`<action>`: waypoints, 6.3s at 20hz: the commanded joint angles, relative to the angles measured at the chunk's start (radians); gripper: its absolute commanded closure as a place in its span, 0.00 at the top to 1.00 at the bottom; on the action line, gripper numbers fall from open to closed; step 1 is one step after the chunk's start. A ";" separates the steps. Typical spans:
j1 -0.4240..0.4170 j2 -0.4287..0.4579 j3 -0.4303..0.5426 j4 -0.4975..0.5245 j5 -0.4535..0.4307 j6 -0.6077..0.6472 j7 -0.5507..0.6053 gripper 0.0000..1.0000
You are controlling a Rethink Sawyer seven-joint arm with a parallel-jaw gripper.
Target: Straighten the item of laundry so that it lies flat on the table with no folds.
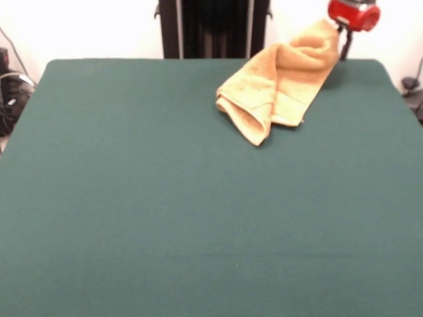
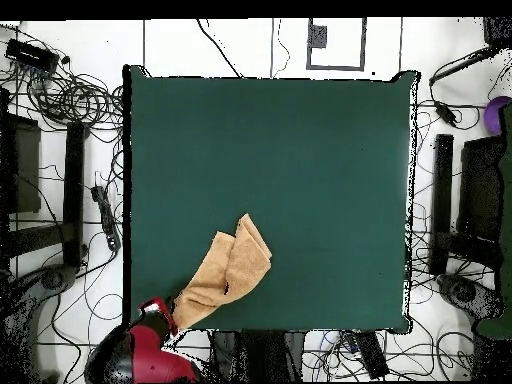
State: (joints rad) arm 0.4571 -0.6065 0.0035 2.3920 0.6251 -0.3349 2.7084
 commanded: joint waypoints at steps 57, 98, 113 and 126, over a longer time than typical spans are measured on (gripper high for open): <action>-0.510 -0.104 0.041 -0.275 -0.714 0.526 -0.059 1.00; -0.599 0.029 0.017 -0.287 -0.970 0.367 0.059 1.00; -0.502 0.438 -0.097 -0.484 -0.916 0.024 0.092 1.00; -0.444 0.022 0.045 -0.230 -0.714 0.387 0.186 0.00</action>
State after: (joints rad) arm -0.0217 -0.4726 -0.1471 2.1303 -0.2720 -0.2181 2.7084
